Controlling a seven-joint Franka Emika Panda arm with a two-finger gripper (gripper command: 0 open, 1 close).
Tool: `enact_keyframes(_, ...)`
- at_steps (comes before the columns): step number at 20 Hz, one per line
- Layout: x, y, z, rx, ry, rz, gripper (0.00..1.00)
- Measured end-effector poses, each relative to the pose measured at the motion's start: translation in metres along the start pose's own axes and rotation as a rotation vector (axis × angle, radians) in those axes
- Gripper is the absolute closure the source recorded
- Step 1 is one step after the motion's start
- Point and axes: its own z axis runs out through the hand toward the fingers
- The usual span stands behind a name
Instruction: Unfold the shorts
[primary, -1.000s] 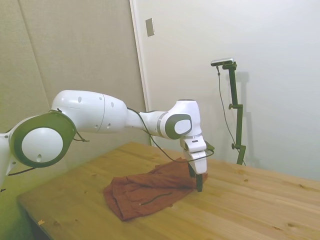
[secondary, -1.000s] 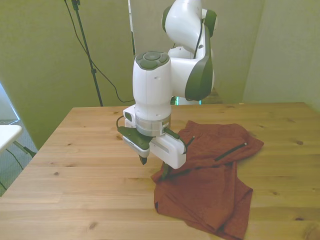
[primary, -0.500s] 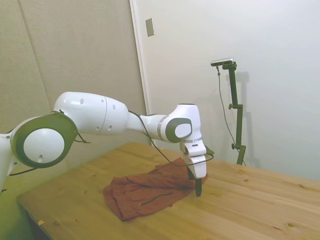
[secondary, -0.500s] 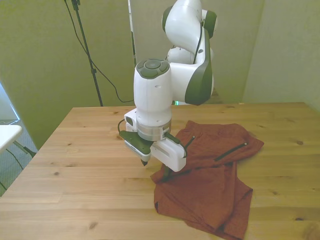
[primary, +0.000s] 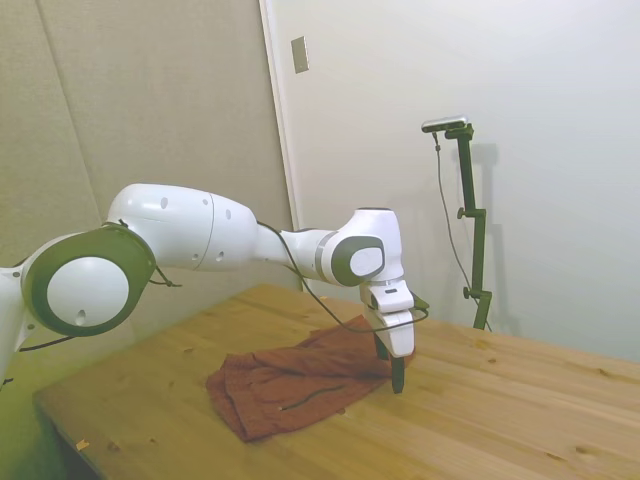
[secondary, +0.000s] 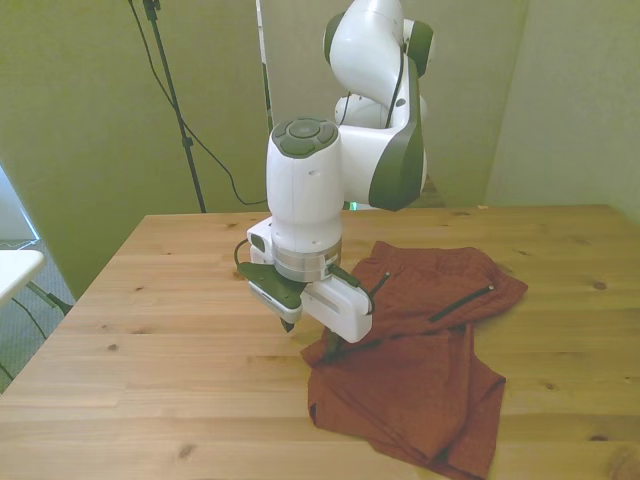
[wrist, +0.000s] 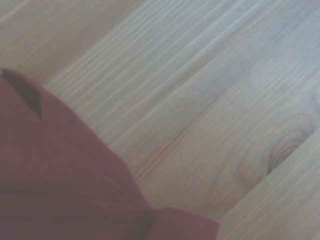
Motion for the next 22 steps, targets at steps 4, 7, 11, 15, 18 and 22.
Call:
enact_keyframes(4, -0.0009, -0.0001, 0.0007, 0.001, -0.001, -0.008, 1.00)
enact_keyframes(7, -0.0031, -0.0001, 0.0010, 0.002, -0.003, -0.013, 1.00)
enact_keyframes(11, -0.0043, -0.0002, 0.0013, 0.001, -0.005, -0.017, 1.00)
enact_keyframes(15, -0.0047, -0.0001, 0.0020, 0.001, -0.005, -0.022, 1.00)
enact_keyframes(18, -0.0055, -0.0002, 0.0024, 0.001, -0.008, -0.030, 1.00)
enact_keyframes(22, -0.0040, 0.0018, 0.0023, 0.000, -0.011, -0.037, 1.00)
